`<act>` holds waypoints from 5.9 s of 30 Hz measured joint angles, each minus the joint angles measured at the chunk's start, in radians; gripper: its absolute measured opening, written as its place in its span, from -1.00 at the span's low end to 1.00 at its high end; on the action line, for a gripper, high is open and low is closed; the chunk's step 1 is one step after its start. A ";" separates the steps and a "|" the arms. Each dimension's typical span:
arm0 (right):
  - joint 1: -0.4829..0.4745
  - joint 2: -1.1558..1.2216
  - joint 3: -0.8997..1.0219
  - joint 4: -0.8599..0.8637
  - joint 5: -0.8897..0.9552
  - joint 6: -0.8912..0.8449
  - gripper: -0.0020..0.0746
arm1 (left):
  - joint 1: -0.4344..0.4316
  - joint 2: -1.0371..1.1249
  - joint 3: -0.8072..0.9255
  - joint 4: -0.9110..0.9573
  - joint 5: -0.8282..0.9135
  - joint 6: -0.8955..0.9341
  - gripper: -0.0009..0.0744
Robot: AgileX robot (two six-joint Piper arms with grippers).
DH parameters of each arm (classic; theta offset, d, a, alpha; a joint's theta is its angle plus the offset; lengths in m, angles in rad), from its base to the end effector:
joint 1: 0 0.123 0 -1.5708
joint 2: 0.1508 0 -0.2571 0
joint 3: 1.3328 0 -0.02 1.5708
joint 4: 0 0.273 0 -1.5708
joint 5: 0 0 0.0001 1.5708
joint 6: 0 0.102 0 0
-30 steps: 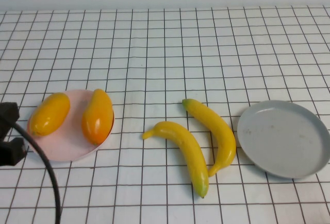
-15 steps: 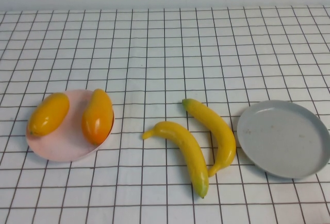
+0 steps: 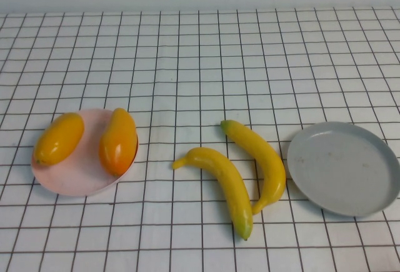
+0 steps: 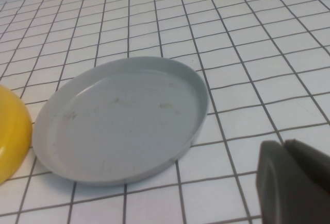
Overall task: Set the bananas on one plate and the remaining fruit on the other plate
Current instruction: Put another type of fruit in the right plate
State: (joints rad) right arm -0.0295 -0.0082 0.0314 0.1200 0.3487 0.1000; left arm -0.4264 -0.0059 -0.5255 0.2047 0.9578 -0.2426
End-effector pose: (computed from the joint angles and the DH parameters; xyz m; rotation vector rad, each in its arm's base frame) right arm 0.1146 0.0008 0.1685 0.1960 1.8458 0.1654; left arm 0.0540 -0.0059 0.3021 0.1738 1.8931 -0.2157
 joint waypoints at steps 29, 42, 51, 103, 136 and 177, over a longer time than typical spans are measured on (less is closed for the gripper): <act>0.000 0.000 0.000 0.000 0.000 0.000 -0.99 | 0.422 -0.010 0.551 -0.205 -0.584 0.269 -0.98; 0.000 0.000 0.000 0.000 0.000 0.000 -0.99 | 0.422 -0.010 0.551 -0.205 -0.582 0.271 -0.98; 0.000 0.000 0.000 0.000 0.000 0.000 -0.99 | 0.422 -0.010 0.551 -0.205 -0.582 0.271 -0.98; 0.000 0.315 -0.533 0.527 0.349 -0.417 -0.99 | 0.423 -0.010 0.551 -0.205 -0.582 0.271 -0.98; 0.617 1.475 -1.260 -0.239 0.873 -0.090 -0.99 | 0.423 -0.010 0.551 -0.205 -0.582 0.271 -0.98; 0.716 2.161 -1.957 -0.091 0.873 -0.188 -0.09 | 0.423 -0.010 0.551 -0.205 -0.582 0.271 -0.99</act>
State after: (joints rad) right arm 0.6860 2.1523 -1.9254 0.0287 1.2213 -0.0880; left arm -0.0034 -0.0160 0.0253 0.0000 0.3758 0.0284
